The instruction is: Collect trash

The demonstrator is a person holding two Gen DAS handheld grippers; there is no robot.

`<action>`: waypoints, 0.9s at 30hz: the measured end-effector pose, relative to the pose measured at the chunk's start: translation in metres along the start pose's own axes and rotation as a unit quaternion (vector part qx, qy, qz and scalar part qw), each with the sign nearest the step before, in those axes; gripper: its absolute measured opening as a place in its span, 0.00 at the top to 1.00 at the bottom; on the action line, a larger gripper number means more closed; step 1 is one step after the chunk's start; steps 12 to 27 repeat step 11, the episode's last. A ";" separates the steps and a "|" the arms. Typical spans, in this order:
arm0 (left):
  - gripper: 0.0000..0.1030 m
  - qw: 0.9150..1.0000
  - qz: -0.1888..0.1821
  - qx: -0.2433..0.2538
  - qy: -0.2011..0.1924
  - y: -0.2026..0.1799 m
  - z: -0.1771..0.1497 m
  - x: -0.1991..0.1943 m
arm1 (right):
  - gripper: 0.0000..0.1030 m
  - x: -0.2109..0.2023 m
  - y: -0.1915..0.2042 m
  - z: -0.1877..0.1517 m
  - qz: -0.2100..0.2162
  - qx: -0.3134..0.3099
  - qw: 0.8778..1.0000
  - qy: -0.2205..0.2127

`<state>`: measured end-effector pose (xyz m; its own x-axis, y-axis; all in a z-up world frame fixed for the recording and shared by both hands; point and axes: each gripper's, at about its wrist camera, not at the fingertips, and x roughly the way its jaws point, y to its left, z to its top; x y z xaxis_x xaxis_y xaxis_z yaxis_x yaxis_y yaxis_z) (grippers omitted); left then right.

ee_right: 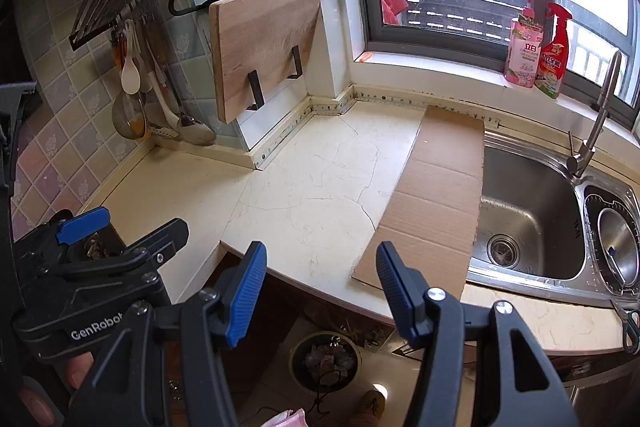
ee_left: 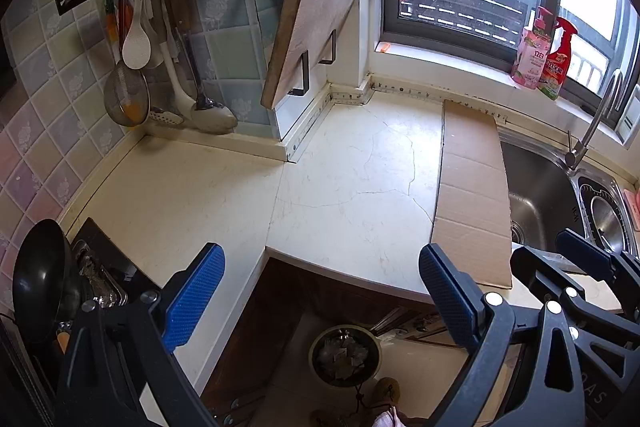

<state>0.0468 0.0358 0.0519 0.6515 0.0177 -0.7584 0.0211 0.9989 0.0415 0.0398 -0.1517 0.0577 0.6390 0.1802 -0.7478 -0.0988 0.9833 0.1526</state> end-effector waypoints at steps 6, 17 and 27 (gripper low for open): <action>0.06 1.000 0.001 -0.003 0.005 -0.005 0.001 0.003 | 0.44 0.002 -0.006 0.001 0.002 -0.001 1.000 0.003; 0.06 1.000 0.002 -0.002 0.008 -0.010 0.002 0.006 | 0.44 0.004 -0.010 0.002 0.003 -0.002 1.000 0.006; 0.06 1.000 0.002 -0.002 0.008 -0.010 0.002 0.006 | 0.44 0.004 -0.010 0.002 0.003 -0.002 1.000 0.006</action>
